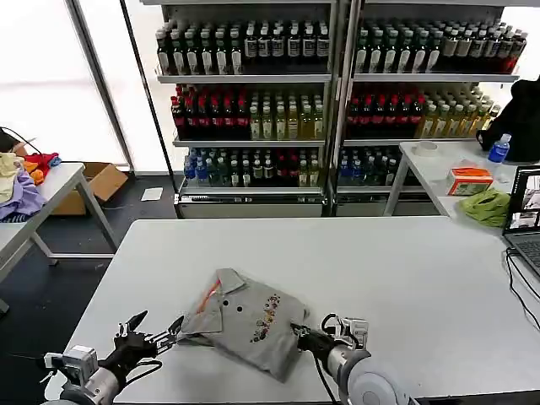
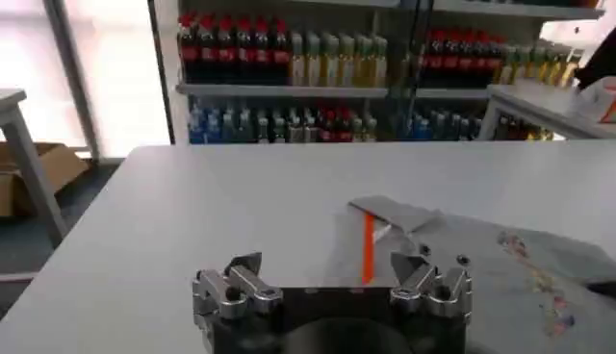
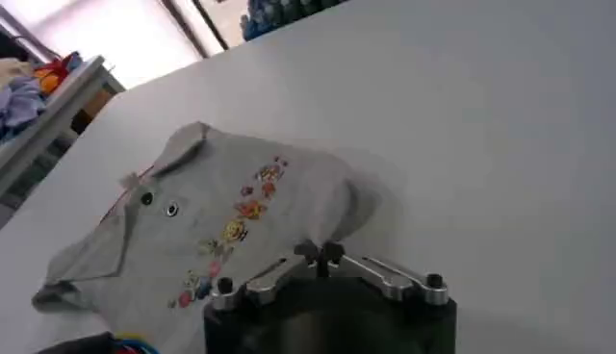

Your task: Fold and organize the clothes.

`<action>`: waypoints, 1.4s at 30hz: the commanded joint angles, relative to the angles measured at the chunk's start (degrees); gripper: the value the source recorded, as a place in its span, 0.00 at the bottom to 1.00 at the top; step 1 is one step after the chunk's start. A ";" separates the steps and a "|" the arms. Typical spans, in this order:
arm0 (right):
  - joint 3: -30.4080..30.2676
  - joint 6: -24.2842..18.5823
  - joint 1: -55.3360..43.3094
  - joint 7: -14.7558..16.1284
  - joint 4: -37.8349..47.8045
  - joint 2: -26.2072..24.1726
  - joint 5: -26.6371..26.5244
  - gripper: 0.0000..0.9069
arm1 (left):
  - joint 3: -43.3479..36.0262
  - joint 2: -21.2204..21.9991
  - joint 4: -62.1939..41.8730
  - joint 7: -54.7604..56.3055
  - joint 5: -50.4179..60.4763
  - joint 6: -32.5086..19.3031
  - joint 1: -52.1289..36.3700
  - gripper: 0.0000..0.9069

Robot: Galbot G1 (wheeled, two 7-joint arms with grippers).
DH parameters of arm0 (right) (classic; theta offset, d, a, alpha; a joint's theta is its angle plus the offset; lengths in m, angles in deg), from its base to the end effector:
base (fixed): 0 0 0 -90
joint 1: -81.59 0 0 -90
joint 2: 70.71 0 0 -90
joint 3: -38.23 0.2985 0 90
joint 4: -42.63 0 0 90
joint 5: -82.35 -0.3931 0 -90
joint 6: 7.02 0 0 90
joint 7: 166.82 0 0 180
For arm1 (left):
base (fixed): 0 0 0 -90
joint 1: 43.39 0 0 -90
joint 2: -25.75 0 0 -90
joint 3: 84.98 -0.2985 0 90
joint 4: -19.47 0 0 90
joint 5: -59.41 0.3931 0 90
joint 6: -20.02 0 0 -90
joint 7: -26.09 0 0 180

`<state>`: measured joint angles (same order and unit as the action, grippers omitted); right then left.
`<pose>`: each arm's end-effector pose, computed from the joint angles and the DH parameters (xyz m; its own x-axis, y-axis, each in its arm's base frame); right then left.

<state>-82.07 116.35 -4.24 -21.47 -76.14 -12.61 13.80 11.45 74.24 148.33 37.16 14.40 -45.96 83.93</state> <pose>0.2833 0.0898 -0.2058 -0.6568 -0.4104 0.6326 -0.1816 0.9003 0.3955 0.2321 0.0600 -0.1972 -0.8642 0.1856 0.4678 0.1773 0.9822 -0.0622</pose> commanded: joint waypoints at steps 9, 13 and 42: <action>4.92 0.14 -5.88 4.26 2.52 -12.17 3.84 0.00 | 0.01 0.86 0.43 0.35 -0.02 0.20 -0.20 1.00; 4.57 0.17 -8.92 5.40 6.06 -11.90 7.54 0.00 | -0.22 1.24 0.81 0.38 0.02 0.24 -0.11 1.00; 3.42 0.08 2.95 6.03 -7.61 -7.44 28.67 1.00 | 0.70 3.65 3.37 1.23 0.96 0.28 1.55 1.00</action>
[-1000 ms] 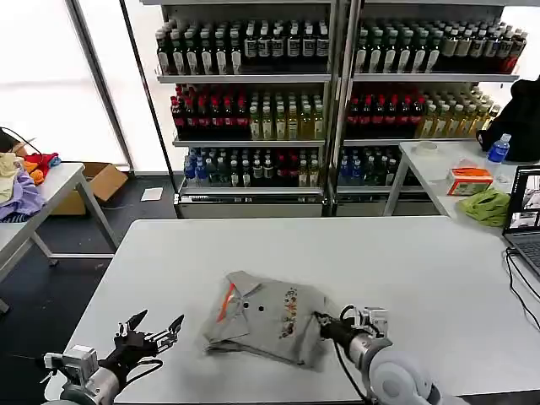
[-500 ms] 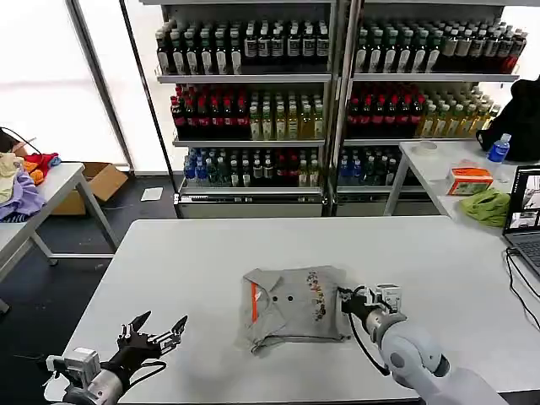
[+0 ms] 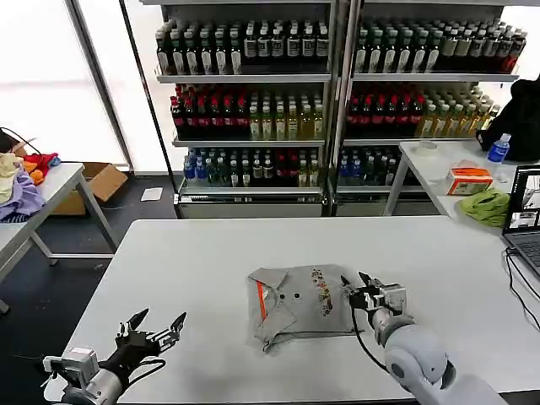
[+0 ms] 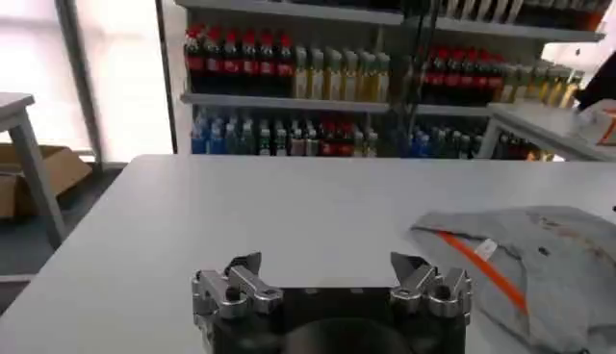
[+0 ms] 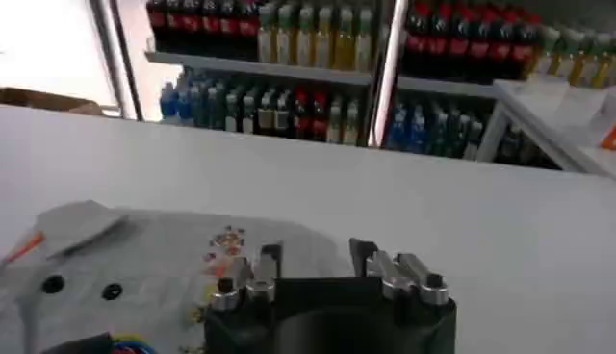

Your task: Fold and organize the clothes.

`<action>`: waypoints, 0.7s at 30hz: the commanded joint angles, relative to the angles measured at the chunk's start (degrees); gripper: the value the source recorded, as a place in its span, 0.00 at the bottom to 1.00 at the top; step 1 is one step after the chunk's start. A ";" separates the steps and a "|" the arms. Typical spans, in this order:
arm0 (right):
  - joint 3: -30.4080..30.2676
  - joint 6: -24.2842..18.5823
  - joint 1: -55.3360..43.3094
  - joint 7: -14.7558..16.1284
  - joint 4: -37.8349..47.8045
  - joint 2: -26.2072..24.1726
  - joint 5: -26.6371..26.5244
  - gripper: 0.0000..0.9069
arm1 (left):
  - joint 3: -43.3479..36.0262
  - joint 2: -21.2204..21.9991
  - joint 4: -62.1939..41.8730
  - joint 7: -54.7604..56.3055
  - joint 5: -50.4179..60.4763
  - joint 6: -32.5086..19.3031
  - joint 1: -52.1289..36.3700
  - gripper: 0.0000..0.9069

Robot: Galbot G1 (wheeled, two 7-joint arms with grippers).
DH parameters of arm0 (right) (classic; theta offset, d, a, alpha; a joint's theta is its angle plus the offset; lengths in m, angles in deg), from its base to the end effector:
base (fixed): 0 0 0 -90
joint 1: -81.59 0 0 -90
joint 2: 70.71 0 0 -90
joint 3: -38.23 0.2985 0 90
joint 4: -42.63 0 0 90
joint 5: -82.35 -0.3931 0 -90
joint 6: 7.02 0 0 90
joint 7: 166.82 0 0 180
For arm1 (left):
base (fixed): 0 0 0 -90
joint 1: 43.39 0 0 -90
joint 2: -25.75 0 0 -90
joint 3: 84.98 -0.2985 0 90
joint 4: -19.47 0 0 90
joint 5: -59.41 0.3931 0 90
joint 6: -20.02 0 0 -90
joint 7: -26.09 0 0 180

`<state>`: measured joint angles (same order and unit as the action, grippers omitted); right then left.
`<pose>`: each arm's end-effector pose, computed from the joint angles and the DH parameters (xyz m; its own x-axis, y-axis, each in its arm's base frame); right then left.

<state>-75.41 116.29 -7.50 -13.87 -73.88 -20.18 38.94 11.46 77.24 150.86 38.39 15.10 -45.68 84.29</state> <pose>0.3193 0.0307 -0.1897 -0.8736 -0.1338 0.4679 -0.1941 0.9775 -0.0829 0.2261 0.0499 -0.1867 -0.8810 0.1786 0.4381 0.1553 0.9839 -0.0888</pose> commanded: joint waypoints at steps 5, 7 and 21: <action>-3.67 0.20 8.33 -3.38 -9.68 -0.16 -0.55 1.00 | 1.17 0.71 0.92 -0.02 0.26 0.06 1.71 1.00; -3.50 0.20 9.09 -3.60 -9.74 -0.61 -0.65 1.00 | 0.97 0.71 0.74 0.00 0.24 0.08 1.51 1.00; -2.69 0.22 9.70 -6.78 -6.56 -0.16 -7.75 1.00 | 0.38 0.41 -0.48 -0.25 0.18 0.17 0.69 1.00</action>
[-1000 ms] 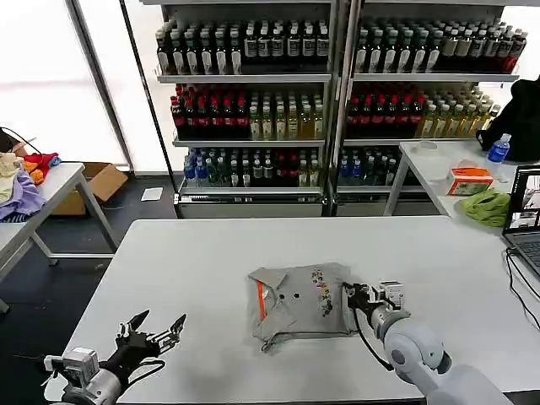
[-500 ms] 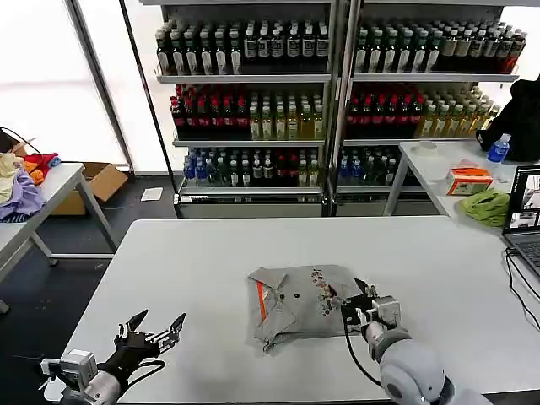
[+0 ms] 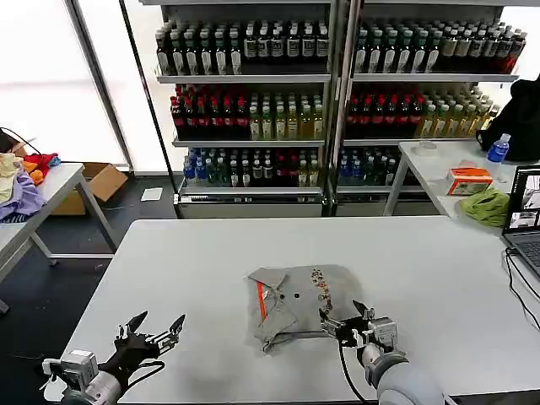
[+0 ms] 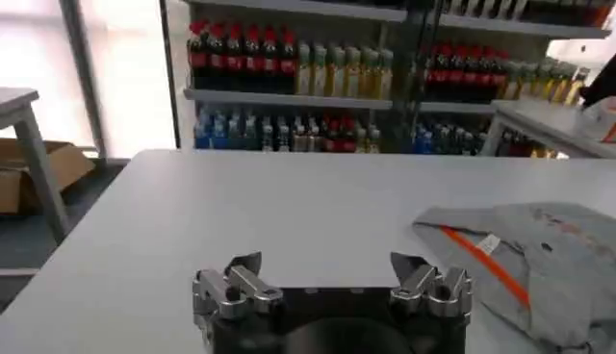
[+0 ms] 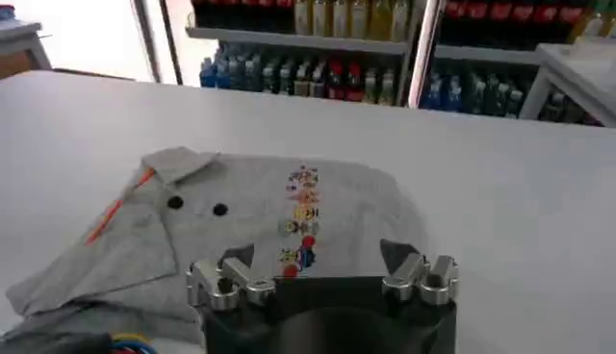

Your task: Fold and organize the clothes.

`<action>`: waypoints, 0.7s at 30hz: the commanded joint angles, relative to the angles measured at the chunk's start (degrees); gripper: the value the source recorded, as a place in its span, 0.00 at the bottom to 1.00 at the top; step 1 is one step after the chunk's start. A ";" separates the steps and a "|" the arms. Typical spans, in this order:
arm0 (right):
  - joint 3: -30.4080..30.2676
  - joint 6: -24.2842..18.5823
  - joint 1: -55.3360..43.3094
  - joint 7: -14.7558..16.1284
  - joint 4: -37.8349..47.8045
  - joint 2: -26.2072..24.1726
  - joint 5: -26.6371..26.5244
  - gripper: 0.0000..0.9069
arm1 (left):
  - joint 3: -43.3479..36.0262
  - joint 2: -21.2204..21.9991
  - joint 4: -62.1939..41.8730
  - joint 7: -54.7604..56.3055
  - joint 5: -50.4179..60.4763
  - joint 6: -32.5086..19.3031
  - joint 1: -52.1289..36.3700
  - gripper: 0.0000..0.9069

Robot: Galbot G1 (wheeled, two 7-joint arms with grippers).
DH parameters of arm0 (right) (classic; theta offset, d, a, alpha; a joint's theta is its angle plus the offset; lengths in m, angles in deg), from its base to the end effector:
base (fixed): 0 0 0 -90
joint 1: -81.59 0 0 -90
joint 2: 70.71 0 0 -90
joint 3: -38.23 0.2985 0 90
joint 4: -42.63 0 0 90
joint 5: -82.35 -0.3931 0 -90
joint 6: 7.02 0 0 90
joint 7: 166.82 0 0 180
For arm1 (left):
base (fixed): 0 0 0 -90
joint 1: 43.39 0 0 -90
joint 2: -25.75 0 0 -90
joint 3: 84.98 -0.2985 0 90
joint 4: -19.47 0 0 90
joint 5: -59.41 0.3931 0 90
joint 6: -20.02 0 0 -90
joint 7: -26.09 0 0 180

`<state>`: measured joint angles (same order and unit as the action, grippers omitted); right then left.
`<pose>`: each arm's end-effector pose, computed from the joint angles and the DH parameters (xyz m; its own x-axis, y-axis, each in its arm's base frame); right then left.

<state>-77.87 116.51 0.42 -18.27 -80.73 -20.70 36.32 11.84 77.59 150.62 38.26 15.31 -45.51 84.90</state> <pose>0.2674 0.0578 -0.1993 -0.8165 -0.1887 0.5457 -0.2352 0.9718 -0.0159 0.2247 0.0522 -0.1896 -0.8773 0.1706 0.4485 0.1468 0.9853 -0.0876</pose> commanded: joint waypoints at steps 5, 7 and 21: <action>0.46 0.01 1.72 -3.80 1.32 0.63 -9.51 1.00 | -0.20 -0.08 -0.54 -0.25 0.00 -0.01 -0.03 1.00; 0.70 0.02 1.53 -4.17 1.84 0.80 -10.32 1.00 | -0.19 -0.31 -0.55 -0.23 -0.08 0.04 -0.23 1.00; 6.14 -0.16 2.13 -2.61 -2.88 0.71 -7.04 1.00 | 1.17 0.23 0.07 -0.26 -0.39 -0.38 -0.60 1.00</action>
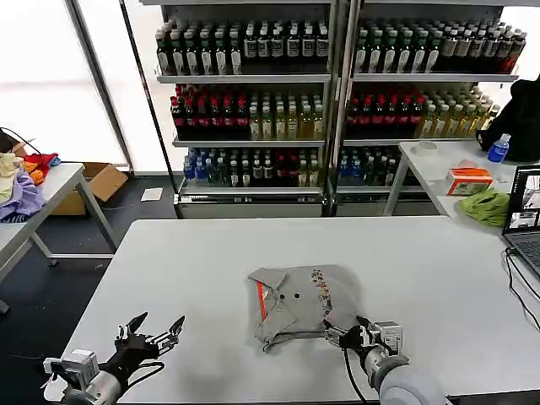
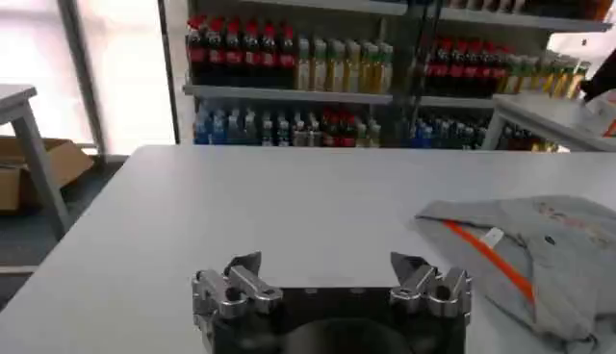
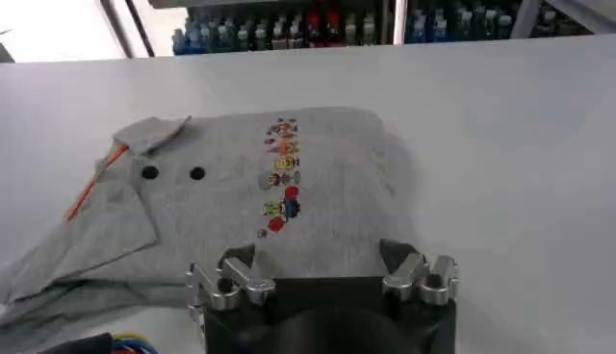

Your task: Fold and organize the clothes.

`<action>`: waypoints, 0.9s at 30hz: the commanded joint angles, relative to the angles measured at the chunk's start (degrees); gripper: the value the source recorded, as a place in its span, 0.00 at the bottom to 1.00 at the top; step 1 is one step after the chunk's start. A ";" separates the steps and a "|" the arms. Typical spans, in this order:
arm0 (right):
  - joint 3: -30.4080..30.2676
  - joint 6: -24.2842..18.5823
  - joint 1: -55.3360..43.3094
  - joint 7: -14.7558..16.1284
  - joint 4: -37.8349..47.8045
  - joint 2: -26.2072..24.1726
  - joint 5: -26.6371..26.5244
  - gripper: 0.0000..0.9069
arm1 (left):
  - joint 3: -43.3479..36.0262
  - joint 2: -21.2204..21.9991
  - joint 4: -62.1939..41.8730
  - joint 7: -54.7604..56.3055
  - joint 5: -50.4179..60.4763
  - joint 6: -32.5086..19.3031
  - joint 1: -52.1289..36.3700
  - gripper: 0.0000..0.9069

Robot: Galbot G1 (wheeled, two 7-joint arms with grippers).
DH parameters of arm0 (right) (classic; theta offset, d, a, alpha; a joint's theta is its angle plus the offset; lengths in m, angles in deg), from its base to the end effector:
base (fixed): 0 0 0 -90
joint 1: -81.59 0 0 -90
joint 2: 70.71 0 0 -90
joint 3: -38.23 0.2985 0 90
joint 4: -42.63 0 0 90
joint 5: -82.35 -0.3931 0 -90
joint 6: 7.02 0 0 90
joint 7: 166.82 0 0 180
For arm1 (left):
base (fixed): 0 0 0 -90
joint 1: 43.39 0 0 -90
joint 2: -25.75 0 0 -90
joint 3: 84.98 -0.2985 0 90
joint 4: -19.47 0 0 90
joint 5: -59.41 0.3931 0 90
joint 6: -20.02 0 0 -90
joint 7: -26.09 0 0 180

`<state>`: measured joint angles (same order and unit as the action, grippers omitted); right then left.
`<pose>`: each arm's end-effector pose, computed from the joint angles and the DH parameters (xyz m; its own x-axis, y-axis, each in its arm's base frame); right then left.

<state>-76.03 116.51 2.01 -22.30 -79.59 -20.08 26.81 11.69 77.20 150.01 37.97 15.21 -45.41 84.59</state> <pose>0.2701 0.0492 -0.2077 -0.7622 -0.1727 0.6239 -0.1490 0.9847 0.0904 0.2265 0.0539 -0.1921 -0.8735 0.1729 0.4550 0.1508 0.9849 -0.0848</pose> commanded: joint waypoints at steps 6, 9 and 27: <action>17.77 -0.43 2.75 6.70 -6.68 -1.15 16.25 1.00 | 3.51 7.16 3.50 0.62 0.81 -4.08 -3.08 1.00; 24.72 -1.03 4.62 8.29 -4.68 -1.32 20.04 1.00 | 3.91 9.68 3.00 0.58 3.89 -5.50 -4.90 1.00; 30.45 -6.34 9.77 9.50 -0.17 7.40 23.36 1.00 | 1.50 11.03 -3.07 0.17 8.51 -6.40 -9.58 1.00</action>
<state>-51.20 111.63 9.55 -13.71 -80.42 -16.28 47.53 13.43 87.38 149.03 37.83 20.73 -51.37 77.00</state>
